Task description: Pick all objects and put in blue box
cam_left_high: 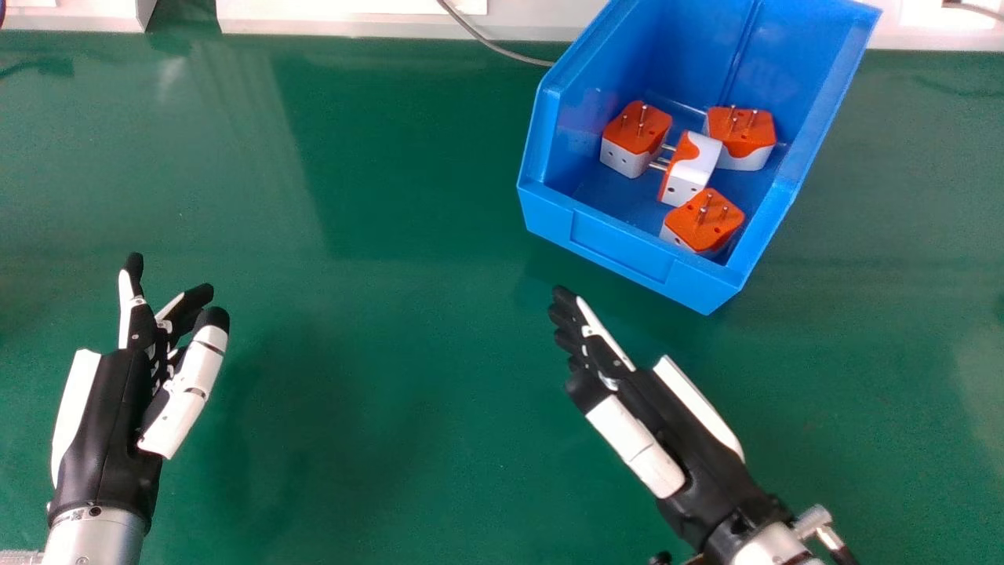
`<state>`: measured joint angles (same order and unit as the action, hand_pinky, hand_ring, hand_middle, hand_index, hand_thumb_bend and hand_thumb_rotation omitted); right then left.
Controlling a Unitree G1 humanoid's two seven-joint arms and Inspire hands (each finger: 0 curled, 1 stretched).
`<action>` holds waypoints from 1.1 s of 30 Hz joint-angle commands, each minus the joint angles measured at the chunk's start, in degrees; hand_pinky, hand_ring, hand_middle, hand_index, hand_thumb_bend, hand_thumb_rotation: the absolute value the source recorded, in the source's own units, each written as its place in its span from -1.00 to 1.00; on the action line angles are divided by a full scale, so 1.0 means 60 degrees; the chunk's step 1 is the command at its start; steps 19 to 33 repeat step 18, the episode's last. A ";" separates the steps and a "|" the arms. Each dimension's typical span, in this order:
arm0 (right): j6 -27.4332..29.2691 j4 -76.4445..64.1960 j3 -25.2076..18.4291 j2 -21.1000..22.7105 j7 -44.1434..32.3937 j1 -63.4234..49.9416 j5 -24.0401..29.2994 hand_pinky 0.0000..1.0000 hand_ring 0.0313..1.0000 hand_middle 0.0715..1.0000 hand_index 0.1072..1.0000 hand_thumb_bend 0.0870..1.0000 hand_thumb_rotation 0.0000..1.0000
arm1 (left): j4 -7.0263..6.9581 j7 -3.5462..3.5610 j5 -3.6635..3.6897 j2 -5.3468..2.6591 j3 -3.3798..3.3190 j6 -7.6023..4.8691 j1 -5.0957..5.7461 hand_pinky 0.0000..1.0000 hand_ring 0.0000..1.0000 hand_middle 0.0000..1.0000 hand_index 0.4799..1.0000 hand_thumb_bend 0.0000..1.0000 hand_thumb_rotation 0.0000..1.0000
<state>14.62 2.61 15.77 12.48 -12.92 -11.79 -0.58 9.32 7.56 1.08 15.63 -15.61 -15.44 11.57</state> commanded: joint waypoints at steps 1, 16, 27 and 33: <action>0.0208 -0.0320 -0.0206 0.0072 -0.0099 -0.0143 -0.0016 1.00 1.00 1.00 1.00 0.16 1.00 | -0.0261 0.0111 0.0303 0.0139 -0.0161 -0.0004 -0.0012 0.76 0.84 0.81 0.55 -0.65 0.06; -0.0218 -0.0589 -0.0757 -0.0259 -0.0077 -0.0614 0.0040 1.00 1.00 1.00 1.00 0.07 1.00 | -0.0112 0.0216 0.0899 0.0022 -0.0377 -0.0283 0.0043 0.65 0.79 0.76 0.43 -0.48 0.42; -0.0221 -0.0617 -0.0787 -0.0310 -0.0030 -0.0654 -0.0004 1.00 1.00 1.00 1.00 0.03 1.00 | -0.0087 0.0249 0.0914 0.0027 -0.0378 -0.0340 0.0061 0.65 0.78 0.76 0.42 -0.49 0.40; -0.0221 -0.0617 -0.0787 -0.0310 -0.0030 -0.0654 -0.0004 1.00 1.00 1.00 1.00 0.03 1.00 | -0.0087 0.0249 0.0914 0.0027 -0.0378 -0.0340 0.0061 0.65 0.78 0.76 0.42 -0.49 0.40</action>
